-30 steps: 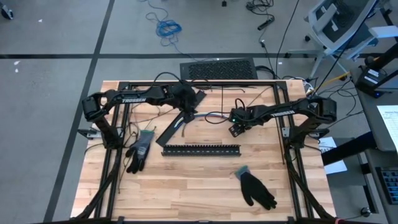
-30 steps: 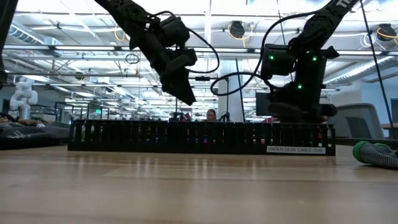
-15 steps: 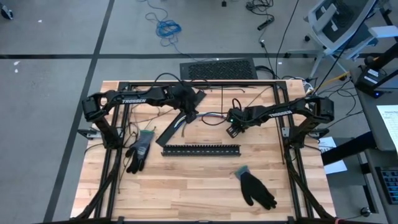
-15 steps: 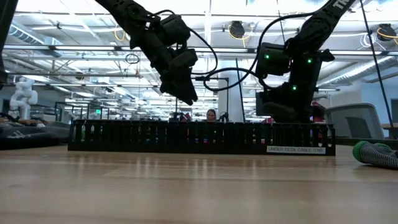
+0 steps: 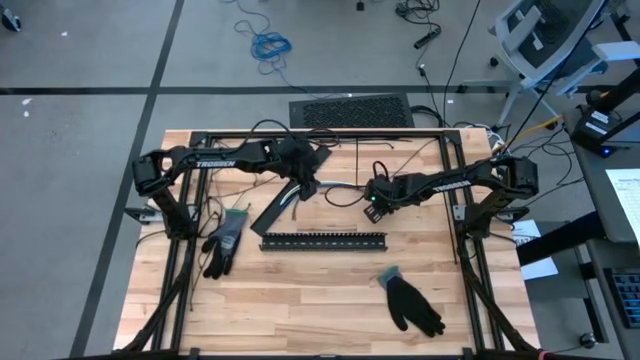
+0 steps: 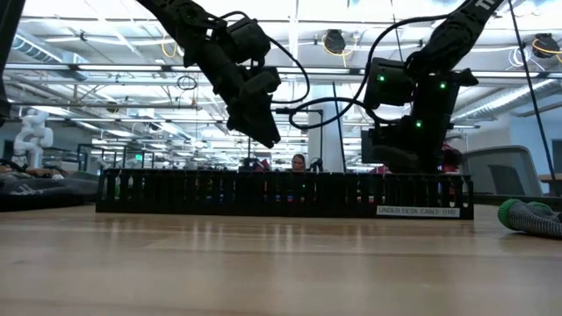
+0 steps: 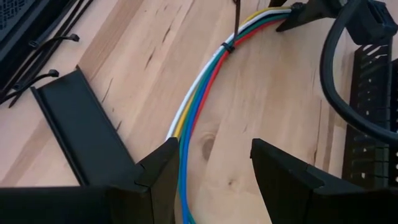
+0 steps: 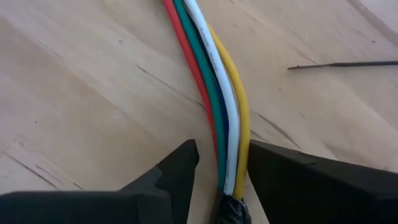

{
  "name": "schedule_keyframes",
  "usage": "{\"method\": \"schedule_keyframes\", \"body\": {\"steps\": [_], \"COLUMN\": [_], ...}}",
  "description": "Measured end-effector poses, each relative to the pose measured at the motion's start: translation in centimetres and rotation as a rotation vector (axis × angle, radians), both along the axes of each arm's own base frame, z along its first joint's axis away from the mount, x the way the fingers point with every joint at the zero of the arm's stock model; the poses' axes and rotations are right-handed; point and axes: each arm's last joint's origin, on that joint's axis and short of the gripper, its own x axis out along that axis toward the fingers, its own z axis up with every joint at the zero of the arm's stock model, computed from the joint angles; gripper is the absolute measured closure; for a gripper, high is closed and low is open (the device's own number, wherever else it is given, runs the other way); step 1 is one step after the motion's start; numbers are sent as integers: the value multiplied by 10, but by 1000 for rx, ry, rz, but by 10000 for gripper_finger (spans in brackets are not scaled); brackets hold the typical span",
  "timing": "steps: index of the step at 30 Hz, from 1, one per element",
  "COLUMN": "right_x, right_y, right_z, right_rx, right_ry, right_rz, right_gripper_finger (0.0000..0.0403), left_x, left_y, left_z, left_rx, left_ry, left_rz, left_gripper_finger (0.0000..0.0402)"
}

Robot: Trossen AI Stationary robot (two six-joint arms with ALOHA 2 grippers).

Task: Ziptie cables
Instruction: Put the ziptied cable wires into the cable duct

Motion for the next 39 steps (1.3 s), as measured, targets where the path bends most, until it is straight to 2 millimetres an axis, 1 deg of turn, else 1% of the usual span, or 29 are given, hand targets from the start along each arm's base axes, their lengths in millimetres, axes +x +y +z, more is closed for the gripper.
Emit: {"method": "schedule_keyframes", "body": {"steps": [10, 13, 17, 18, 21, 25, 28, 31, 33, 35, 39], "right_x": [-2, -2, -3, -4, -4, -4, -5, -6, -6, -7, -7], "right_y": [1, 2, 2, 2, 3, 3, 2, 0, 0, 0, 0], "right_z": [0, 0, -1, -1, -1, 3, 6, 8, 9, 9, 9], "right_rx": [13, 9, 5, 4, -4, 0, 3, 17, 20, 19, 29], "right_ry": [16, 25, 40, 42, 47, 35, 18, 6, 4, 3, 1], "right_rz": [-2, 2, 22, 30, 49, 57, 62, 61, 63, 62, 62], "right_gripper_finger": [276, 302, 373, 385, 391, 398, 400, 401, 401, 402, 402], "left_x": [-1, -1, -3, -4, -5, -2, 5, 13, 15, 17, 27], "left_y": [1, 2, 7, 8, 11, 12, 16, 18, 18, 20, 25], "left_z": [0, 0, 0, 0, 0, -3, -3, -15, -31, -42, -53], "left_rx": [5, 24, 27, 19, 3, 40, 81, 60, 20, -4, -37], "left_ry": [4, 9, 9, 6, -2, 0, -64, -83, -40, -9, 43], "left_rz": [4, 0, 8, 8, -1, -48, -89, -143, -172, -169, -169], "left_gripper_finger": [207, 207, 207, 207, 207, 207, 207, 206, 203, 196, 177]}}
